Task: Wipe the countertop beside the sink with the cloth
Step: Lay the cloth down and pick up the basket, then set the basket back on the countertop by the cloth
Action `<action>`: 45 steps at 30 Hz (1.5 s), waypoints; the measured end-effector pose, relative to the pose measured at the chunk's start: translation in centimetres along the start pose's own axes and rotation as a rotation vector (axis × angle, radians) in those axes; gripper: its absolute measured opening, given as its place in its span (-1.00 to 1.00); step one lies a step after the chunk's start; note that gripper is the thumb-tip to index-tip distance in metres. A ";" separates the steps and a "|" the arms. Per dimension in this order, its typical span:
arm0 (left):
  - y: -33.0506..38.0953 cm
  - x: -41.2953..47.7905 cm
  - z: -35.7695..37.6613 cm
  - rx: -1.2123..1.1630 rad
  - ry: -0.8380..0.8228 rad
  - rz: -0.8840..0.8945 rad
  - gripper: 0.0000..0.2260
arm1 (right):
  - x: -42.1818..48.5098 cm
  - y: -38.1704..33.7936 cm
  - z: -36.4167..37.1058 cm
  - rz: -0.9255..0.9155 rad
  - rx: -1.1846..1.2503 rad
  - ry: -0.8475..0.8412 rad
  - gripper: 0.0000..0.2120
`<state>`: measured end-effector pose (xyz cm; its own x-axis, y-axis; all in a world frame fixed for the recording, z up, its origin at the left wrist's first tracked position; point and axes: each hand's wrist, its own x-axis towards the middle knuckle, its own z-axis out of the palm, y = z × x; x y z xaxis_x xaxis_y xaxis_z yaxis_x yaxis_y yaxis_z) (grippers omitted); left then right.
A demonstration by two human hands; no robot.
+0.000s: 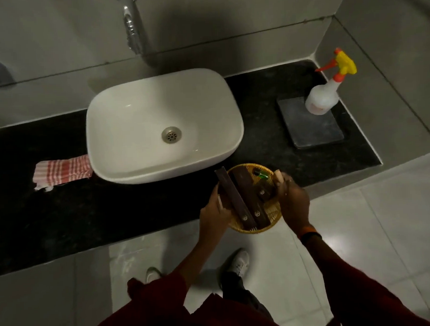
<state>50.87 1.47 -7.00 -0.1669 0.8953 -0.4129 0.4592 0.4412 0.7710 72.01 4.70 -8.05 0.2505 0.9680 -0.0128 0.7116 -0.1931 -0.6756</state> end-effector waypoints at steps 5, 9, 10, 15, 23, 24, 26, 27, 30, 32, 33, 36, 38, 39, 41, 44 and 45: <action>-7.7 -2.3 -9.6 0.048 -0.004 -0.050 -0.34 | -7.2 -6.5 5.9 -0.103 -0.027 -0.118 -0.73; -13.3 -4.4 -18.8 -0.012 -0.002 -0.070 -0.29 | -12.0 -13.2 12.2 -0.124 0.031 -0.185 -0.77; -14.6 -4.9 -21.2 -0.020 0.015 -0.066 -0.30 | -13.1 -15.0 13.8 -0.140 0.050 -0.204 -0.79; -20.3 -4.7 -32.8 0.059 0.063 -0.081 -0.34 | -17.3 -23.7 21.9 -0.199 0.132 -0.246 -0.80; -24.7 0.0 -44.8 0.072 0.150 -0.084 -0.38 | -19.3 -33.3 31.1 -0.029 0.275 -0.184 -0.69; -25.0 0.6 -45.5 0.067 0.149 -0.085 -0.39 | -19.1 -34.2 31.8 -0.002 0.272 -0.182 -0.66; -25.4 1.6 -46.3 0.055 0.138 -0.094 -0.39 | -18.7 -35.3 32.9 0.039 0.240 -0.182 -0.61; -25.5 2.1 -46.5 0.044 0.133 -0.094 -0.39 | -18.4 -35.7 33.2 0.054 0.221 -0.182 -0.61; -25.9 3.0 -46.6 -0.002 0.118 -0.058 -0.42 | -17.7 -36.2 33.7 0.078 0.188 -0.196 -0.60; -26.2 3.5 -46.3 -0.027 0.116 -0.032 -0.44 | -17.3 -36.2 33.8 0.066 0.171 -0.214 -0.60; -26.3 3.7 -46.2 -0.029 0.122 -0.027 -0.44 | -17.1 -36.2 33.7 0.063 0.165 -0.216 -0.60; -26.4 4.1 -46.1 -0.024 0.138 -0.017 -0.44 | -16.8 -36.2 33.6 0.077 0.161 -0.218 -0.58; -26.5 4.1 -46.1 -0.022 0.151 -0.028 -0.43 | -16.8 -36.3 33.4 0.070 0.104 -0.232 -0.58; -26.4 4.2 -46.2 -0.012 0.175 -0.057 -0.44 | -16.8 -36.4 33.2 0.052 0.053 -0.217 -0.57; -26.1 4.5 -46.7 -0.001 0.266 -0.120 -0.48 | -16.3 -37.0 32.9 0.001 0.007 -0.147 -0.54; -24.9 6.3 -47.7 -0.060 0.387 -0.086 -0.60 | -14.1 -38.9 33.1 -0.121 0.037 -0.125 -0.64; -24.3 7.1 -48.1 -0.073 0.402 -0.071 -0.64 | -13.0 -39.7 33.5 -0.153 0.046 -0.162 -0.67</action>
<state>-3.43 0.03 -5.38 -0.5299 0.8086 -0.2557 0.3734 0.4931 0.7858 18.53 5.11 -5.71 0.0305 0.9993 -0.0231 0.7019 -0.0379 -0.7112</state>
